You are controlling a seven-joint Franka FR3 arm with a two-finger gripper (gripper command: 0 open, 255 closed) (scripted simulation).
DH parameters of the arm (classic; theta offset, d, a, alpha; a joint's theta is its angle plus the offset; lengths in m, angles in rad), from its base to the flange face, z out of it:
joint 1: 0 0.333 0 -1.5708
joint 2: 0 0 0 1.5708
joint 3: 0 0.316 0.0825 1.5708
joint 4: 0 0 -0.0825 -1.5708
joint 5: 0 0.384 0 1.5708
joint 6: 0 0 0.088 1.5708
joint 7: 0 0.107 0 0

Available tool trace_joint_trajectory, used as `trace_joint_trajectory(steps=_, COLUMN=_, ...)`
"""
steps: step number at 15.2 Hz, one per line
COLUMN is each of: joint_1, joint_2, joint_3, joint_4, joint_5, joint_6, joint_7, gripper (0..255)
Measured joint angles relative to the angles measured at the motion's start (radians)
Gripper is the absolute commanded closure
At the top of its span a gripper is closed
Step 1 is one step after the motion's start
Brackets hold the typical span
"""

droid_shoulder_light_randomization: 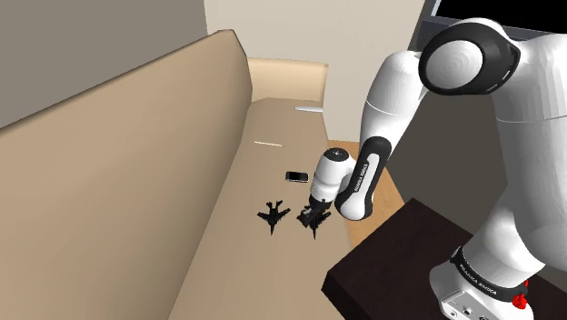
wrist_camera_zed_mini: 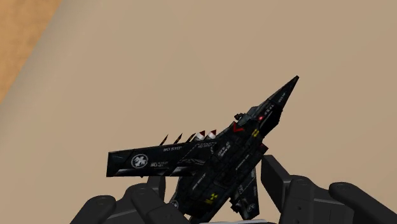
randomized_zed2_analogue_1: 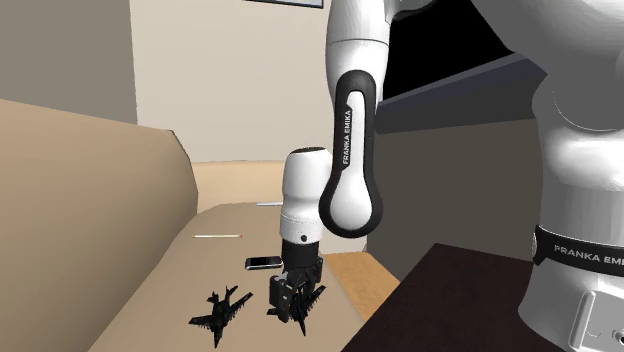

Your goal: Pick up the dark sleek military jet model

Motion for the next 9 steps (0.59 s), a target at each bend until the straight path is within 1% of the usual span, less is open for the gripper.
trace_joint_trajectory(steps=5, joint_1=-0.001, joint_2=-0.007, joint_3=0.001, joint_4=-0.004, joint_5=0.0, joint_6=-0.003, joint_7=0.0, gripper=255)
trace_joint_trajectory(steps=9, joint_1=-0.018, joint_2=-0.07, joint_3=0.018, joint_4=-0.03, joint_5=-0.002, joint_6=-0.042, joint_7=-0.006, gripper=255)
